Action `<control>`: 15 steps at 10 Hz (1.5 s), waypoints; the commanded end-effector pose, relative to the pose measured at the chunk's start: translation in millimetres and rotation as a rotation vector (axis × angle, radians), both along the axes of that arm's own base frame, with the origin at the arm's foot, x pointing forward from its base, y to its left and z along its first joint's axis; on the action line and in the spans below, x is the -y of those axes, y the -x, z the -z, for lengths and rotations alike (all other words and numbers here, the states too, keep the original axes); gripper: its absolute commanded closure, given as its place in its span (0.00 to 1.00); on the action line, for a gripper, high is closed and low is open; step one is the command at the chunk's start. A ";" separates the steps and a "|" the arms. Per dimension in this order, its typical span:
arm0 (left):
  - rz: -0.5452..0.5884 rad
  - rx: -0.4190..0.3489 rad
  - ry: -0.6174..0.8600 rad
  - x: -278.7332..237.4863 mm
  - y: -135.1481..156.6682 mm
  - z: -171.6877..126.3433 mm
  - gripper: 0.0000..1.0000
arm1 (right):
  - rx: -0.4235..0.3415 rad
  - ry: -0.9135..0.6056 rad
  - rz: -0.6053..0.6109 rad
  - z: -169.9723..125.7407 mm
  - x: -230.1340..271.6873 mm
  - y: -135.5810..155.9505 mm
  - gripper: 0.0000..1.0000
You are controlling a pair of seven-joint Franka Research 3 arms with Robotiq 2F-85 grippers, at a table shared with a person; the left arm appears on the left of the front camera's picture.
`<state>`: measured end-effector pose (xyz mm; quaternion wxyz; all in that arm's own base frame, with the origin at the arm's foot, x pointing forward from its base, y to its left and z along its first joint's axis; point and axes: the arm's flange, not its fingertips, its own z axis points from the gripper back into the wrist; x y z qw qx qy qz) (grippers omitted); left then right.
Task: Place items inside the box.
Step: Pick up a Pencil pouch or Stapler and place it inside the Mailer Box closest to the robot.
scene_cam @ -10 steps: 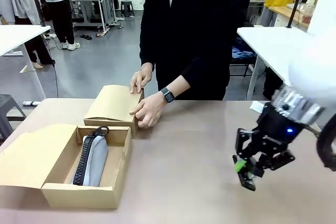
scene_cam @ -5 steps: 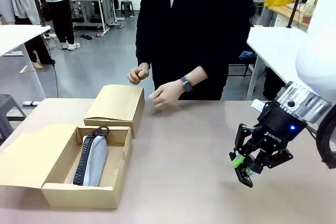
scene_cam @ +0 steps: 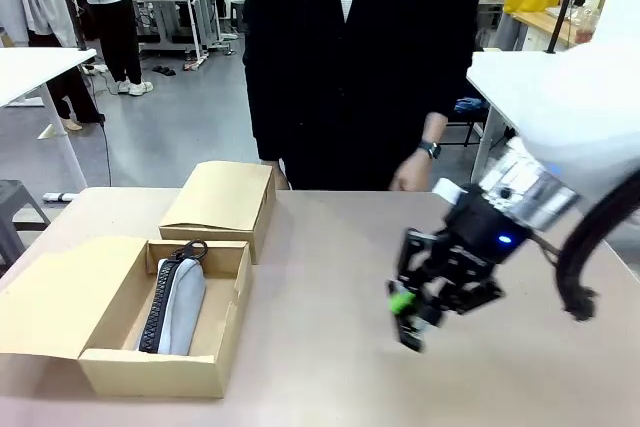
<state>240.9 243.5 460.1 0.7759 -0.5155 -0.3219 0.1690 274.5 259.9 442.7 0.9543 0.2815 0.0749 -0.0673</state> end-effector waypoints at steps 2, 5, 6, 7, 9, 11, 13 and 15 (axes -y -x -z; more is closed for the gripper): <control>0.001 0.029 0.003 0.4 -0.1 -1.3 0.00 | 0.019 0.000 -0.058 -15.6 -164.9 -34.9 0.64; 0.001 0.029 0.003 0.4 -0.1 -1.3 0.00 | 0.059 0.096 0.028 3.7 -281.8 -38.1 0.64; 0.001 0.029 0.003 0.4 -0.1 -1.3 0.00 | 0.100 0.169 0.049 19.3 -304.0 -36.3 0.64; 0.001 0.029 0.003 0.4 -0.1 -1.3 0.00 | 0.089 0.191 0.025 26.4 -314.3 -36.0 0.64; 0.001 0.029 0.003 0.4 -0.1 -1.3 0.00 | 0.089 0.110 -0.009 40.9 -276.5 -27.1 0.64; 0.001 0.029 0.003 0.4 -0.1 -1.3 0.00 | 0.105 0.153 -0.002 50.6 -286.7 -30.7 0.64; 0.001 0.029 0.003 0.4 -0.1 -1.3 0.00 | 0.166 0.242 0.019 39.5 -304.4 -35.3 0.64; 0.001 0.029 0.003 0.4 -0.1 -1.3 0.00 | 0.193 0.347 -0.010 17.6 -319.8 -40.4 0.64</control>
